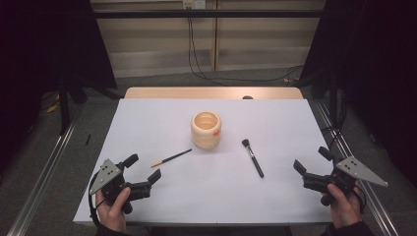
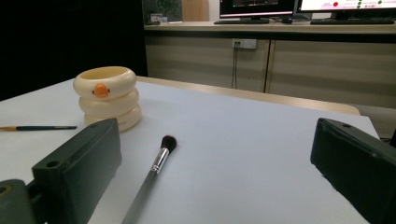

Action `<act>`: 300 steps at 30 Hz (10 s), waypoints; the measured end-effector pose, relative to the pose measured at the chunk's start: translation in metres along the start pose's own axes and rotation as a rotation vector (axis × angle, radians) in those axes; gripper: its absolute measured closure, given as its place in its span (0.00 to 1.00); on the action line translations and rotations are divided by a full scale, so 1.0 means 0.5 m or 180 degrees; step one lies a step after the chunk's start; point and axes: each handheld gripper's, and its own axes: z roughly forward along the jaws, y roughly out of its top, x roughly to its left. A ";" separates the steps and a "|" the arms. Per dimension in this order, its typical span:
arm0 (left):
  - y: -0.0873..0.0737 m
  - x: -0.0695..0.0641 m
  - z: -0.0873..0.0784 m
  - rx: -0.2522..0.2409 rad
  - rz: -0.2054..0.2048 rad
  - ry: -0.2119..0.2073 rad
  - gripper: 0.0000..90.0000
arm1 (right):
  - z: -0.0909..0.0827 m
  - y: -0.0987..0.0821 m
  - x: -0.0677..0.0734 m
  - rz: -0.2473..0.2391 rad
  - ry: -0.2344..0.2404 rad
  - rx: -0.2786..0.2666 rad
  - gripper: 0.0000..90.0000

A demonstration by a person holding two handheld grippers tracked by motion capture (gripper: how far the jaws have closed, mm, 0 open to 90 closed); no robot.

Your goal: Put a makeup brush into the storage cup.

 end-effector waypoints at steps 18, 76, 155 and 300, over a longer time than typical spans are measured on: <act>0.008 0.007 -0.006 -0.0011 0.0095 0.0011 0.02 | -0.003 -0.004 -0.003 0.0033 0.0055 0.0027 0.01; 0.164 0.069 0.201 -0.0106 0.0471 -0.0344 0.03 | 0.000 -0.007 0.003 0.0033 0.0177 0.0109 0.00; 0.130 0.104 0.307 0.3453 0.0997 -0.0519 0.19 | 0.003 -0.009 0.004 0.0015 0.0271 0.0160 0.00; 0.094 0.053 0.244 0.3364 0.1017 -0.1139 0.93 | 0.014 -0.007 0.007 0.0027 0.0525 0.0339 0.01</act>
